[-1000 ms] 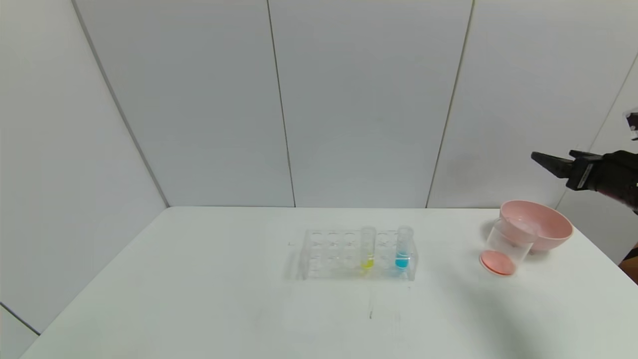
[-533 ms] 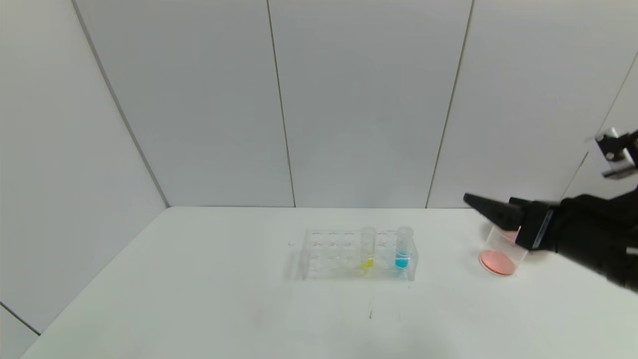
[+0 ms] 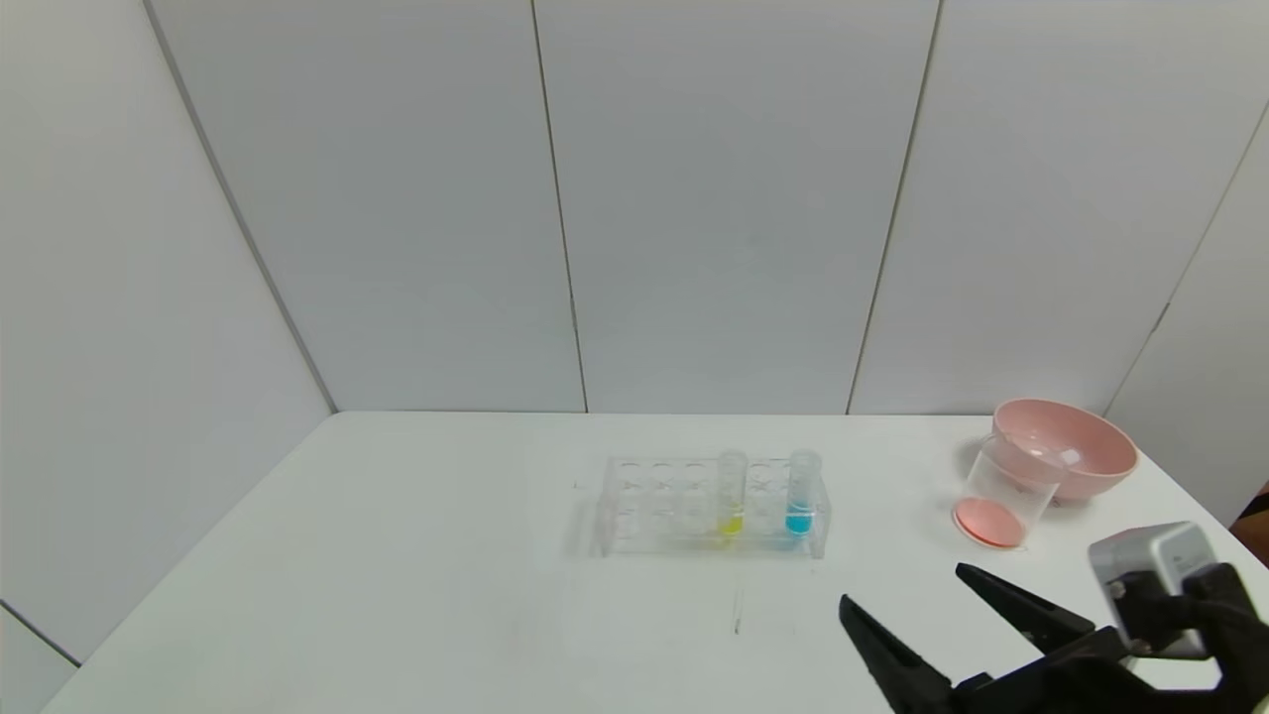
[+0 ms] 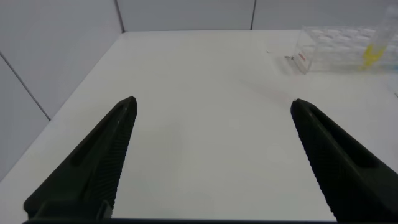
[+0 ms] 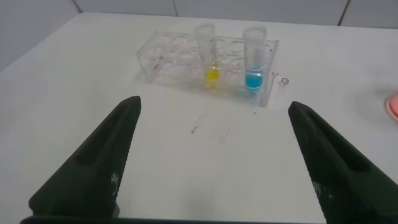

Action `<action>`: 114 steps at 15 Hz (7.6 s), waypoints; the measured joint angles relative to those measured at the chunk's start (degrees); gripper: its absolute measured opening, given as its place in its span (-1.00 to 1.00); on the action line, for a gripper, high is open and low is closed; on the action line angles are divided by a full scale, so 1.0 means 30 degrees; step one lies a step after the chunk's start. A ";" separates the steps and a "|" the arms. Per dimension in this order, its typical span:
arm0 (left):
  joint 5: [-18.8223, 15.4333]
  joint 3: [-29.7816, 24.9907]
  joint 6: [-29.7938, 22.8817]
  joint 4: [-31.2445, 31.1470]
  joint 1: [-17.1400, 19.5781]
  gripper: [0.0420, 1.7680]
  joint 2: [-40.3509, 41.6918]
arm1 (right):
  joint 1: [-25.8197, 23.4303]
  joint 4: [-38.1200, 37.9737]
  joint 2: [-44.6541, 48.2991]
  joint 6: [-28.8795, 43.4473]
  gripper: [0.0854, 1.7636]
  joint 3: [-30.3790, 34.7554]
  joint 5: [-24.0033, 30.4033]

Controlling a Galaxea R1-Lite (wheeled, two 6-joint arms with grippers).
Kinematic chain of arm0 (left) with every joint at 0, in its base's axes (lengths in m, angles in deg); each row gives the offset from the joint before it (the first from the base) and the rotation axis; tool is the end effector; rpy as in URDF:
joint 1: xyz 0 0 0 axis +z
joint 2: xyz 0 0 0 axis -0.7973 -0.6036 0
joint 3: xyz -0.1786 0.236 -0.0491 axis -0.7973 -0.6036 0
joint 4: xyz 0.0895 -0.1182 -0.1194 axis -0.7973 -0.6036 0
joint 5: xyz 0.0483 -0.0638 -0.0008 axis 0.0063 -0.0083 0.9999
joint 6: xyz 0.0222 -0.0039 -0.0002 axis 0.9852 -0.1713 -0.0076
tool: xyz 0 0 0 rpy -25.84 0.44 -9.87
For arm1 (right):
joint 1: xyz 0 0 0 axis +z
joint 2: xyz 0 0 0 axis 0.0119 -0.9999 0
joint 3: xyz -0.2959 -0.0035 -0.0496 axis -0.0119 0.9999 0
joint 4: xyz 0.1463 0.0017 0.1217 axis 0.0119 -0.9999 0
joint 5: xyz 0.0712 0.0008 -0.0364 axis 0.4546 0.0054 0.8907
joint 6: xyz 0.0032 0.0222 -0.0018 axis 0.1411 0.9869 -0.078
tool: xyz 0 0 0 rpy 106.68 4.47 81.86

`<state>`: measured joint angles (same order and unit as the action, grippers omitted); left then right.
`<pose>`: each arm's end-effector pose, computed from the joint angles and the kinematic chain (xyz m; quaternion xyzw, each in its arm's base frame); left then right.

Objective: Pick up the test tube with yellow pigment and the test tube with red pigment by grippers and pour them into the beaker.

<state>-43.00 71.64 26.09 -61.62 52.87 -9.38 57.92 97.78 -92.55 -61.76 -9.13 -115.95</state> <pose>-0.0228 0.0000 0.0755 -0.0014 -0.0003 0.0000 1.0000 0.1140 0.1613 0.1448 0.0743 0.1051 0.1819 0.9749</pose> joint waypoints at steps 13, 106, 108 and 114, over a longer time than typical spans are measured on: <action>0.0000 0.0000 0.0000 0.0000 0.0000 1.00 0.0000 | -0.1187 0.1369 -0.9346 -0.0146 0.92 -0.6396 -0.0447; 0.0000 0.0000 0.0000 0.0000 0.0000 1.00 0.0000 | -2.5807 0.2588 -0.7765 -2.7807 -0.51 -0.8139 2.1374; 0.0000 0.0000 0.0000 0.0000 0.0000 1.00 0.0000 | -2.6011 0.2572 -0.7810 -2.8420 -0.51 -0.8095 2.1533; 0.0000 0.0000 0.0000 0.0000 0.0000 1.00 0.0000 | -2.6470 0.2556 -0.8086 -3.0160 -0.51 -0.8314 2.4158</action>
<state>-43.00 71.64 26.09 -61.62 52.87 -9.38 -21.49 105.45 -116.81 -152.24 -34.08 -43.48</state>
